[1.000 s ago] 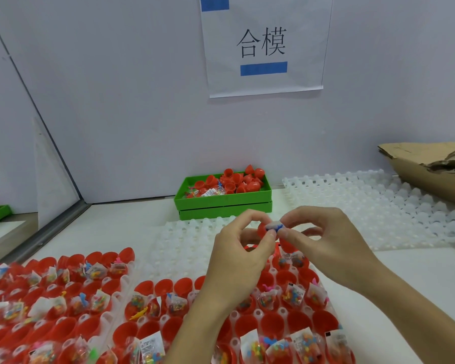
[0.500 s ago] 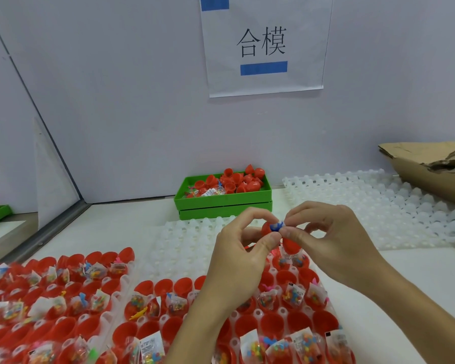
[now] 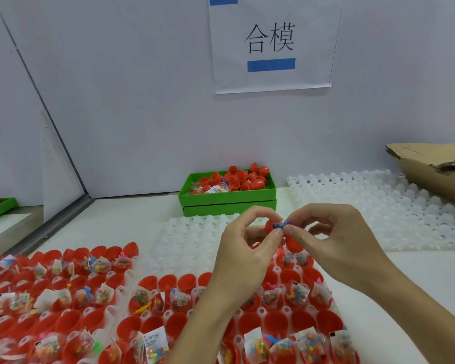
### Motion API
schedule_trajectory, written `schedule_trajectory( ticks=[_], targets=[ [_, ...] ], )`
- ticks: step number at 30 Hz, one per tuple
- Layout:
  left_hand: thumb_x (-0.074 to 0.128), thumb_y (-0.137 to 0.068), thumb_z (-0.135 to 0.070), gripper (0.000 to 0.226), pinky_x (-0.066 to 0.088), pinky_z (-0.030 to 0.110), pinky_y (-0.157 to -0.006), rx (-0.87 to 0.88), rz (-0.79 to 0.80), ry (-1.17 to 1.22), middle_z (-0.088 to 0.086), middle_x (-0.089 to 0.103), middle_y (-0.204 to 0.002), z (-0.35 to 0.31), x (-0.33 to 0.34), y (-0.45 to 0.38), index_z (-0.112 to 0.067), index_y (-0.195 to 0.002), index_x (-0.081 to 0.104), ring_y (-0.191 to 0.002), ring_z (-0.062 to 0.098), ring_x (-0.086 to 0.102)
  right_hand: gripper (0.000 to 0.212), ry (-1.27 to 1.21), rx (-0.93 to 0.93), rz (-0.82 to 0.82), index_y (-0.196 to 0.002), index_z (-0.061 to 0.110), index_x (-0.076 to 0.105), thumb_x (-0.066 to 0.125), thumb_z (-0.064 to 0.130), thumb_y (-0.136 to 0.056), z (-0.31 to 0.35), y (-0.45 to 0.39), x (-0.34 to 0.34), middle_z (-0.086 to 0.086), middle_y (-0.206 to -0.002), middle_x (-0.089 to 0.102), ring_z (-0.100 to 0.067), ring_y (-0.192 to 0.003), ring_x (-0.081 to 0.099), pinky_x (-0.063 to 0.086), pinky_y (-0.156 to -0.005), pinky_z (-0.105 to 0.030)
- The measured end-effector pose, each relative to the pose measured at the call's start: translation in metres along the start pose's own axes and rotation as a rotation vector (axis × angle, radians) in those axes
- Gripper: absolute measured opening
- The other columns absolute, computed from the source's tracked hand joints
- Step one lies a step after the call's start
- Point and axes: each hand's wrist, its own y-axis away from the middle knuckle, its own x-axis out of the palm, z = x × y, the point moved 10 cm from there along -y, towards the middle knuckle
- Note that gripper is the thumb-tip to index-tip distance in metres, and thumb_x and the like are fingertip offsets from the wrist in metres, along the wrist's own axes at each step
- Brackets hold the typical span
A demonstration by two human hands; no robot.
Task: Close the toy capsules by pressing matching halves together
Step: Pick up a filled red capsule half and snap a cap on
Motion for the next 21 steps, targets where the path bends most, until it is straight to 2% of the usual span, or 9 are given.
schedule_trajectory(
  ticks=[3, 5, 7, 10, 13, 16, 21],
  targets=[
    [0.064, -0.095, -0.014, 0.018, 0.057, 0.054, -0.08, 0.012, -0.004, -0.021, 0.012, 0.074, -0.08, -0.001, 0.001, 0.0, -0.032, -0.097, 0.065, -0.083, 0.048, 0.065, 0.024, 0.037, 0.001, -0.016, -0.073, 0.033, 0.073, 0.08, 0.01, -0.077, 0.0, -0.001, -0.001, 0.015, -0.069, 0.071, -0.007, -0.068, 0.067, 0.054, -0.061, -0.021],
    [0.065, -0.094, -0.016, 0.019, 0.06, 0.038, -0.075, 0.023, -0.009, -0.055, 0.006, 0.075, -0.079, -0.002, -0.001, -0.001, -0.035, -0.098, 0.065, -0.076, 0.033, 0.07, 0.022, 0.046, 0.0, -0.032, -0.075, 0.031, 0.074, 0.081, 0.01, -0.076, 0.001, -0.002, -0.003, 0.015, -0.069, 0.071, -0.008, -0.067, 0.068, 0.056, -0.062, -0.024],
    [0.065, -0.094, -0.017, 0.021, 0.056, 0.022, -0.067, 0.018, -0.008, -0.081, -0.002, 0.076, -0.08, -0.002, -0.001, 0.0, -0.036, -0.104, 0.064, -0.071, 0.014, 0.07, 0.025, 0.052, -0.003, -0.042, -0.076, 0.032, 0.072, 0.083, 0.009, -0.074, 0.002, -0.002, -0.004, 0.014, -0.068, 0.07, -0.008, -0.067, 0.068, 0.056, -0.064, -0.026],
    [0.065, -0.094, -0.015, 0.022, 0.049, 0.012, -0.063, 0.007, -0.002, -0.099, -0.006, 0.075, -0.082, -0.002, 0.001, 0.001, -0.03, -0.11, 0.063, -0.068, 0.005, 0.067, 0.032, 0.07, -0.005, -0.048, -0.076, 0.034, 0.07, 0.084, 0.006, -0.072, 0.005, -0.001, -0.006, 0.014, -0.067, 0.069, -0.006, -0.068, 0.067, 0.055, -0.067, -0.026],
    [0.065, -0.094, -0.018, 0.012, 0.048, 0.011, -0.065, 0.038, 0.006, -0.12, -0.005, 0.074, -0.079, -0.005, 0.002, 0.001, -0.026, -0.103, 0.066, -0.071, 0.007, 0.068, 0.03, 0.09, -0.017, -0.042, -0.076, 0.032, 0.071, 0.084, 0.005, -0.072, 0.007, -0.001, -0.005, 0.014, -0.067, 0.069, -0.006, -0.068, 0.067, 0.055, -0.067, -0.026],
    [0.065, -0.094, -0.02, 0.012, 0.051, 0.014, -0.065, 0.054, -0.012, -0.118, -0.005, 0.074, -0.076, -0.007, 0.0, 0.001, -0.03, -0.099, 0.067, -0.073, 0.01, 0.07, 0.031, 0.072, -0.035, -0.048, -0.074, 0.033, 0.069, 0.084, 0.006, -0.071, 0.011, -0.001, -0.005, 0.015, -0.066, 0.069, -0.007, -0.068, 0.066, 0.055, -0.066, -0.025],
    [0.061, -0.096, -0.022, 0.009, 0.058, 0.023, -0.077, 0.024, -0.039, -0.067, -0.005, 0.076, -0.079, -0.004, -0.003, 0.0, -0.028, -0.098, 0.067, -0.08, 0.01, 0.074, 0.037, -0.012, -0.046, -0.039, -0.078, 0.036, 0.07, 0.079, 0.0, -0.075, 0.013, -0.001, -0.005, 0.014, -0.076, 0.072, -0.01, -0.074, 0.07, 0.057, -0.072, -0.028]
  ],
)
